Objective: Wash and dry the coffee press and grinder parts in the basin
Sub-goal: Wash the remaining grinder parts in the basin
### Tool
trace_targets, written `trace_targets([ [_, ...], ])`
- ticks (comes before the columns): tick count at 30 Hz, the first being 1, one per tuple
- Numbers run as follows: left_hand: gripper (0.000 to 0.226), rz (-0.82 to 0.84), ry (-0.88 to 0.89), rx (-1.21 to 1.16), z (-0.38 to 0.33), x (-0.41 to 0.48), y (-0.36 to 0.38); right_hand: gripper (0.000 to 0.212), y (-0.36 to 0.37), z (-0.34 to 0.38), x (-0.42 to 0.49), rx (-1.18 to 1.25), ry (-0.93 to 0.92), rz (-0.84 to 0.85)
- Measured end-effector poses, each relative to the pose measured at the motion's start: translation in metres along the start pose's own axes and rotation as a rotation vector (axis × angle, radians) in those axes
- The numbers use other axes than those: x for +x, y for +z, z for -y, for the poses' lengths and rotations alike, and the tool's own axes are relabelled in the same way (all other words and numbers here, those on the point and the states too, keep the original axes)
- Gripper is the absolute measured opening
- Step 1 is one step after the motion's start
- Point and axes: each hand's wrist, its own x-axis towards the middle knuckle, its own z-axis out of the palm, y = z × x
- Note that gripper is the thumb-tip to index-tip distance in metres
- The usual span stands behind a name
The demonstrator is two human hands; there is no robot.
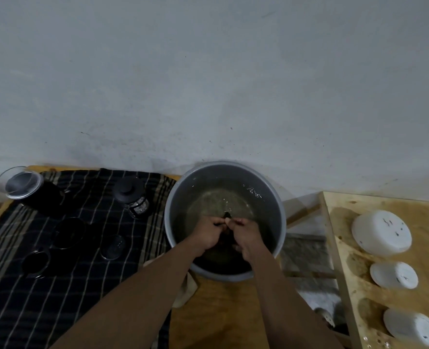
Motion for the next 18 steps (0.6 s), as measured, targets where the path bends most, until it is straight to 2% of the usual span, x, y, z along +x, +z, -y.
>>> trace_targets([
  [3, 0.019, -0.099, -0.034, -0.128, -0.002, -0.001, -0.005, 0.014, -0.003, 0.002, 0.000, 0.043, -0.001, 0.029],
  [6, 0.021, -0.143, -0.020, -0.165, -0.003, -0.006, -0.014, 0.025, -0.004, 0.005, -0.003, 0.061, -0.007, -0.024],
  [9, 0.025, -0.166, 0.110, -0.001, -0.004, -0.008, -0.021, 0.056, -0.004, 0.008, -0.008, 0.029, -0.075, -0.004],
  [11, 0.034, -0.135, 0.181, 0.159, -0.010, -0.011, -0.025, 0.063, -0.006, 0.009, -0.012, 0.057, -0.093, 0.050],
  [15, 0.041, -0.124, 0.244, 0.253, -0.015, -0.011, -0.039, 0.026, -0.006, 0.013, -0.016, 0.077, -0.076, 0.036],
  [18, 0.037, -0.150, 0.280, 0.246, -0.014, -0.010, -0.045, 0.020, -0.007, 0.015, -0.019, -0.090, -0.167, -0.011],
])
